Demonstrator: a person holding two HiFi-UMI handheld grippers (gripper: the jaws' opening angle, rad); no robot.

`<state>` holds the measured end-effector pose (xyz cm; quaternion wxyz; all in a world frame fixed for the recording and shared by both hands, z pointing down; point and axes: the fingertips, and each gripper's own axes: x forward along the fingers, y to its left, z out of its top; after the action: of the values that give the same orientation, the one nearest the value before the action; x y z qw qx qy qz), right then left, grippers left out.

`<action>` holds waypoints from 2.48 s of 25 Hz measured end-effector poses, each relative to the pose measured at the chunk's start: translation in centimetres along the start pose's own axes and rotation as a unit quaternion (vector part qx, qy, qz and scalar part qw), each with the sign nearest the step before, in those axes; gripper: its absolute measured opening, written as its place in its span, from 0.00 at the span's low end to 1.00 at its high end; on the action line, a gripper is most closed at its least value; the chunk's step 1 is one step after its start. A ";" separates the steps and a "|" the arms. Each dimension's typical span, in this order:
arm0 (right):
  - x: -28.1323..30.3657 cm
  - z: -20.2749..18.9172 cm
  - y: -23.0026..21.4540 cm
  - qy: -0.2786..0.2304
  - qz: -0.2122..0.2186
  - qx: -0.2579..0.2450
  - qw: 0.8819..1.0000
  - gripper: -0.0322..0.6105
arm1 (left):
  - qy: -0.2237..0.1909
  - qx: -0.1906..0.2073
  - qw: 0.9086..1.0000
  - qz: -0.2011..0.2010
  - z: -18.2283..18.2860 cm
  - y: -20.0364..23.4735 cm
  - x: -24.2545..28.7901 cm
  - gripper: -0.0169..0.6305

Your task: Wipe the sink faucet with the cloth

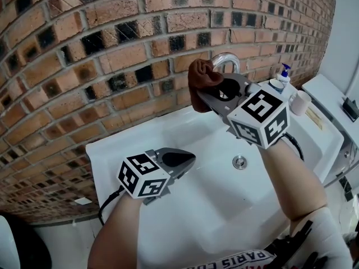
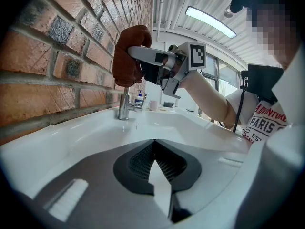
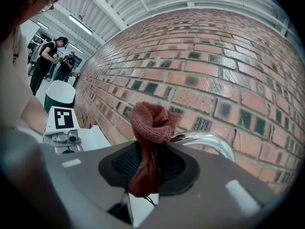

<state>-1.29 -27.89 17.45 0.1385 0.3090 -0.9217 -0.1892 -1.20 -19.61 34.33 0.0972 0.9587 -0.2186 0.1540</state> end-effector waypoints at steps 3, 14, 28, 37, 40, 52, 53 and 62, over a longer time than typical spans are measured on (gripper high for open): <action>-0.1 0.0 -0.1 0.000 0.000 0.002 1.000 0.20 | 0.000 0.000 1.000 0.000 0.0 0.0 0.0 0.04; -0.5 1.0 -1.1 0.004 0.000 -0.002 1.000 0.20 | 0.000 0.000 1.000 0.000 0.0 0.0 0.0 0.04; -2.7 3.1 -4.8 -0.029 -0.041 0.019 0.999 0.20 | 0.001 -0.001 1.000 -0.002 0.0 0.0 0.0 0.04; -4.1 2.8 -7.4 -0.045 -0.075 0.041 0.995 0.20 | 0.000 -0.001 1.000 -0.001 0.0 0.0 0.0 0.04; -4.8 2.3 -8.5 -0.046 -0.095 0.046 0.993 0.20 | 0.000 0.000 1.000 -0.001 0.0 0.0 0.0 0.04; -6.5 -2.4 -13.2 -0.034 -0.155 0.107 0.982 0.20 | 0.000 0.000 1.000 -0.001 0.0 0.0 0.0 0.04; -6.5 -2.9 -13.3 -0.032 -0.158 0.111 0.981 0.20 | 0.000 0.000 1.000 -0.001 0.0 0.0 0.0 0.04; -6.4 -6.9 -13.5 -0.014 -0.173 0.147 0.974 0.20 | 0.000 -0.001 1.000 -0.001 0.0 0.0 0.0 0.04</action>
<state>13.22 -35.73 16.85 0.0437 0.4783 -0.8737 -0.0769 -1.20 -19.57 34.31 0.0982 0.9588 -0.2178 0.1535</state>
